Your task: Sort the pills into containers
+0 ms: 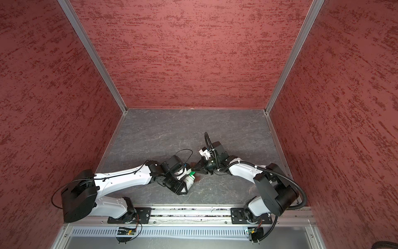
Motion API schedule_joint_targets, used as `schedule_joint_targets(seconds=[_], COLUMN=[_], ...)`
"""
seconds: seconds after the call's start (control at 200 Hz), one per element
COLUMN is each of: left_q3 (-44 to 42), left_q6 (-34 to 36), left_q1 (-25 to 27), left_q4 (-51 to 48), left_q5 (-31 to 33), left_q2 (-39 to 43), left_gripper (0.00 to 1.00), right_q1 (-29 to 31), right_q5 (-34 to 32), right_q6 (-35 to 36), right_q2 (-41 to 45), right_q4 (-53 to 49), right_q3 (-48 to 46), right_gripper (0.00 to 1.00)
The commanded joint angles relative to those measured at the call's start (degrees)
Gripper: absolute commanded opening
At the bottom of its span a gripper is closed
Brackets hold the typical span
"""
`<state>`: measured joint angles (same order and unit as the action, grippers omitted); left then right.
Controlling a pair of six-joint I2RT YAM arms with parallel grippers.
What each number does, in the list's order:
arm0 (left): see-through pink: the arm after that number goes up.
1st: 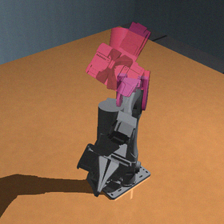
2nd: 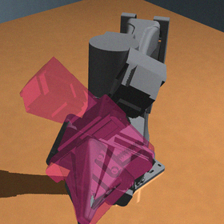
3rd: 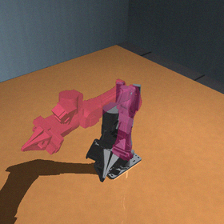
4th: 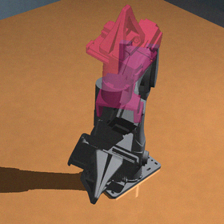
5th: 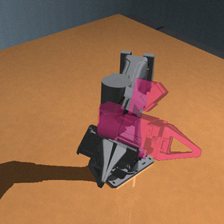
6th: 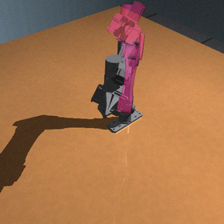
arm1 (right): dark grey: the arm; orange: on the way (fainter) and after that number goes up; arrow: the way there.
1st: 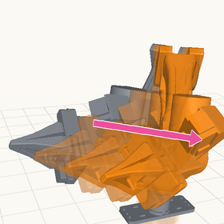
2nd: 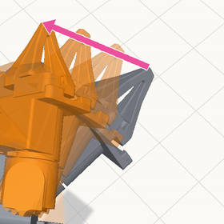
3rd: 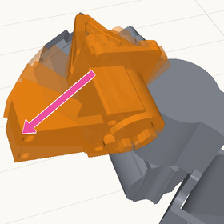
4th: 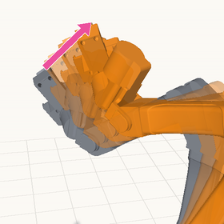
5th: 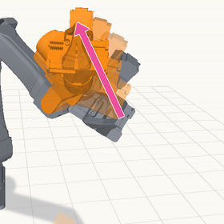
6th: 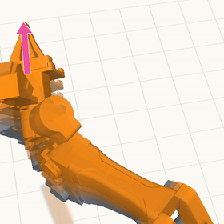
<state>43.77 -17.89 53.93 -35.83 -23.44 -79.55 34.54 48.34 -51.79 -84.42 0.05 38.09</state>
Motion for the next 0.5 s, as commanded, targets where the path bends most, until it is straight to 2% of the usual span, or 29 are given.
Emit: schedule_joint_targets(seconds=[0.0, 0.496], left_q3=[1.85, 5.50], left_q6=[1.29, 3.46], left_q1=[-0.74, -2.90], left_q4=[-2.08, -7.52], left_q5=[-1.68, -3.72], left_q2=[-0.83, -3.53], left_gripper=[0.00, 0.00], right_q1=[0.61, 1.75], right_q5=[-1.73, -4.61], right_q6=[1.20, 4.00], right_q2=[0.84, 0.86], right_q4=[-1.00, -4.79], right_q3=[1.70, 3.49], right_gripper=[0.13, 0.12])
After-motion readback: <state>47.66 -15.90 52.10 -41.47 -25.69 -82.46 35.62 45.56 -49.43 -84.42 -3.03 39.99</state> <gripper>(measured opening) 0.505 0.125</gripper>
